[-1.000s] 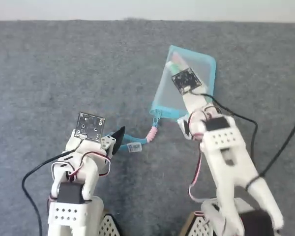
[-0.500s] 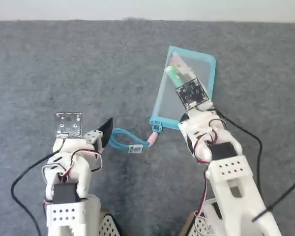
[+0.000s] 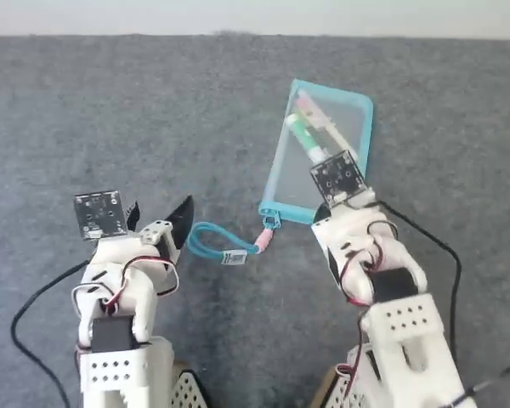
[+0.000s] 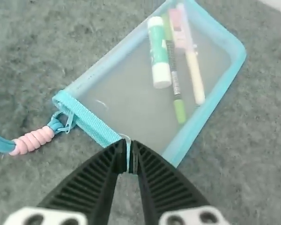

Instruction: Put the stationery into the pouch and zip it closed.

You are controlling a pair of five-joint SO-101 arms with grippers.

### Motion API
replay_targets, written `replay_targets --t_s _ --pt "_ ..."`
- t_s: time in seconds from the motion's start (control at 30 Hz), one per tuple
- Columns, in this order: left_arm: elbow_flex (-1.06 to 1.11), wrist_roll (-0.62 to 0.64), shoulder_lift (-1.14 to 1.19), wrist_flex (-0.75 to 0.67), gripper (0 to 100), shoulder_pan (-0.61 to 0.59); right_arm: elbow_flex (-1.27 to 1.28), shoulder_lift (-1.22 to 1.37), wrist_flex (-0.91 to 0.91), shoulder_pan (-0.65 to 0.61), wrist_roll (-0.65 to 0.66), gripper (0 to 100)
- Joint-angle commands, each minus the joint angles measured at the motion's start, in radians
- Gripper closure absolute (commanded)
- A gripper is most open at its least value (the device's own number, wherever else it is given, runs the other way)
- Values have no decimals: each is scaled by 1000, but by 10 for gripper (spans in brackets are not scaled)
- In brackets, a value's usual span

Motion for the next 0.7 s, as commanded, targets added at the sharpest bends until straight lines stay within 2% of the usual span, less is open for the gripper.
replay_targets --t_s 0.0,0.1,0.2,0.43,0.67 --pt "5 18 -12 -124 685 -3 48 -139 1 -5 -11 983" --pt "68 17 -12 -227 685 -3 115 -252 10 -7 -11 983" --pt "102 17 -12 -272 686 12 176 -371 8 -7 -8 983" --pt "119 14 -12 -295 686 40 296 -622 10 -7 -5 983" --pt "117 17 -12 -299 687 40 365 -766 10 -7 -3 984"
